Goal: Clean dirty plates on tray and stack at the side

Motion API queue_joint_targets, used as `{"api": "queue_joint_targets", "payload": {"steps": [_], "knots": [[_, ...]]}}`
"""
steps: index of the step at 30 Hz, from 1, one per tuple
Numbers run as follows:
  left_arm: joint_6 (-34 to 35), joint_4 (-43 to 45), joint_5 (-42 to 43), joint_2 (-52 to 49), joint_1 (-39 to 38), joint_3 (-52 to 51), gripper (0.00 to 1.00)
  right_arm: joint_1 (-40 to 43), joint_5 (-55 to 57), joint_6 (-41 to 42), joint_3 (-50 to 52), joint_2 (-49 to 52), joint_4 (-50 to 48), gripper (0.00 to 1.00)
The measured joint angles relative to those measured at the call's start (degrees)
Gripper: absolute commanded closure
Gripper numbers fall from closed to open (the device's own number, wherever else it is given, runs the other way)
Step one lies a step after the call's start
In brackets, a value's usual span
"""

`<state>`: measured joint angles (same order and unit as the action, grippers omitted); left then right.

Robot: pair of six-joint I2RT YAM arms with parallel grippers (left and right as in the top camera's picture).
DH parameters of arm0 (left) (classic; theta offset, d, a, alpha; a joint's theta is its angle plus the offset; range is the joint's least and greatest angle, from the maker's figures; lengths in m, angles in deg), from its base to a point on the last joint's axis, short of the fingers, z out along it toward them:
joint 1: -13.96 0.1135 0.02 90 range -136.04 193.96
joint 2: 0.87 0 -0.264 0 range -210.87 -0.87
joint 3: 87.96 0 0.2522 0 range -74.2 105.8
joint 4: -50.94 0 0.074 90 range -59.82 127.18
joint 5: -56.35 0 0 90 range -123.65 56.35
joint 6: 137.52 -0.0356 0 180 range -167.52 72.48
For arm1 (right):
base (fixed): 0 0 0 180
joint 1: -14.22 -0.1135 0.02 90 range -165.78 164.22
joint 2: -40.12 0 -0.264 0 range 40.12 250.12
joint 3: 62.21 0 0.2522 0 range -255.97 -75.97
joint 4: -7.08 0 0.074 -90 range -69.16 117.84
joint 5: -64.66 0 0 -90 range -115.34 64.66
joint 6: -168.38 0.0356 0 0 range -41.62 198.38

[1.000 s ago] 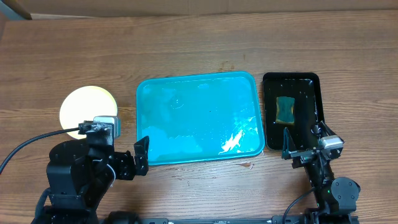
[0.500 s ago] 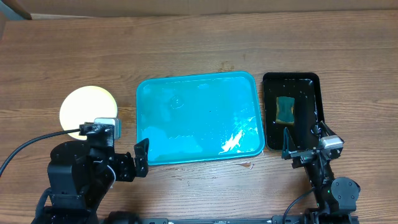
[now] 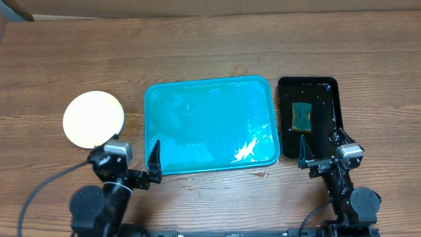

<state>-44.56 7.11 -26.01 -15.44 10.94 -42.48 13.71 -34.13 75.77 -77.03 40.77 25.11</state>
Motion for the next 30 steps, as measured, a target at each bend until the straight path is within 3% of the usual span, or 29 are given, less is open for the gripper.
{"api": "queue_joint_targets", "payload": {"steps": [12, 16, 19, 26, 30], "knots": [[-5.4, 34.0, 0.3, 11.8, 0.0, -23.5, 0.0, 0.0, 0.0, 0.0, 0.0, 0.0, 0.0, 0.0], [-7.0, 40.5, 0.5, 13.6, 0.0, -28.4, 0.0, 0.0, 0.0, 0.0, 0.0, 0.0, 0.0, 0.0], [-7.3, 39.8, 0.5, 13.7, 0.0, -30.3, 0.0, 0.0, 0.0, 0.0, 0.0, 0.0, 0.0, 0.0], [-7.2, 27.0, 0.5, 13.7, 0.0, -31.2, 0.0, 0.0, 0.0, 0.0, 0.0, 0.0, 0.0, 0.0], [-7.2, 26.5, 0.5, 13.8, 0.0, -31.3, 0.0, 0.0, 0.0, 0.0, 0.0, 0.0, 0.0, 0.0]]}}
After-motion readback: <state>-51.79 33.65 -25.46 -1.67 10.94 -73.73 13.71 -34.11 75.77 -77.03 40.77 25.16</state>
